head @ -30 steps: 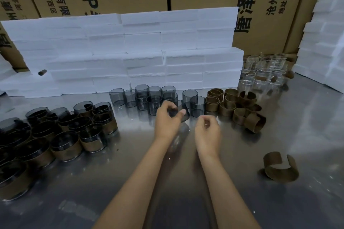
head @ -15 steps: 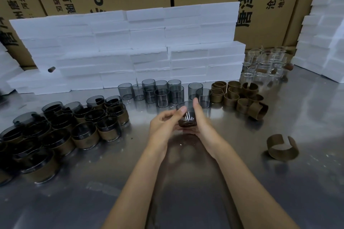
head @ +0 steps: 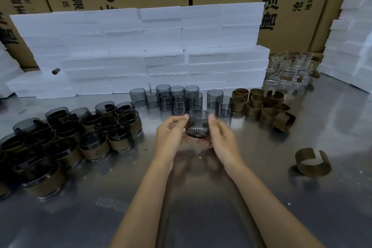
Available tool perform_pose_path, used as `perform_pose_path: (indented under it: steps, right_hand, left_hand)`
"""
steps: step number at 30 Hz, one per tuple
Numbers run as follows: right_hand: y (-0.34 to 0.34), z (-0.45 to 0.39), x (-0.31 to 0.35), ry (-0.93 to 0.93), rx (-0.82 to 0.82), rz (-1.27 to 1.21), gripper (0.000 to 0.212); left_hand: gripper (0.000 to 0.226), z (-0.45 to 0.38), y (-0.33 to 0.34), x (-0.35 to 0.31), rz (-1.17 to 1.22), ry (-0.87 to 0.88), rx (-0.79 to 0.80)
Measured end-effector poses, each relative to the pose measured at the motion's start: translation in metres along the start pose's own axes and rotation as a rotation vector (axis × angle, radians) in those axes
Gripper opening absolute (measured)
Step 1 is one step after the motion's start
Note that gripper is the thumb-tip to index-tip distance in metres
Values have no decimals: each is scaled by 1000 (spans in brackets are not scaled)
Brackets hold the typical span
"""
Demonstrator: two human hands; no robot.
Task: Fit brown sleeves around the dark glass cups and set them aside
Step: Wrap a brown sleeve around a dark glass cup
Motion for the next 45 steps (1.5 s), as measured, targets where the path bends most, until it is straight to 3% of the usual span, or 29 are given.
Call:
perform_pose_path:
  steps: [2, 6, 10, 15, 19, 24, 29, 31, 33, 35, 37, 42, 45]
  right_hand:
    - [4, 3, 4, -10, 46, 14, 55]
    - [9, 9, 7, 109, 108, -52, 79]
    - [5, 9, 10, 84, 57, 46, 58]
    - [3, 7, 11, 42, -28, 129, 55]
    - [1, 4, 6, 3, -73, 100, 73]
    - [-5, -1, 4, 6, -178, 122, 57]
    - [-8, 2, 12, -74, -174, 86, 35]
    - [-7, 4, 15, -44, -175, 3, 30]
    - [-2, 6, 16, 108, -137, -122, 43]
    - [7, 9, 15, 307, 16, -310, 64]
    - [14, 13, 18, 399, 169, -446, 75]
    - [12, 9, 19, 344, 149, -381, 86]
    - [7, 5, 16, 293, 43, -377, 69]
  left_hand:
    - [41, 3, 7, -3, -45, -12, 69]
    - [37, 11, 23, 1, -106, -28, 230]
    - [38, 11, 28, 1, -101, -20, 254]
    - [56, 11, 26, -1, -240, 114, 117]
    - [26, 9, 23, -2, -244, 237, -1]
    - [22, 16, 25, -8, -190, 218, -47]
    - [59, 22, 32, -10, -147, 186, 93]
    - [64, 21, 34, -7, -138, 162, 112]
    - [59, 20, 35, -3, -79, 100, 176]
    - [54, 21, 40, -1, 19, 13, 266]
    - [65, 20, 42, 0, 27, -42, 274]
    - [106, 21, 34, -6, -231, 36, 239]
    - [83, 20, 28, -9, -201, 97, 143]
Point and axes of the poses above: each hand's wrist, its own z-axis away from the middle knuckle, its own y-axis out of the palm, x = y × z, the point moved 3 cm from there along -z, towards the middle knuckle, and after that the axes turned 6 degrees about -z, right-handed, at the moved point
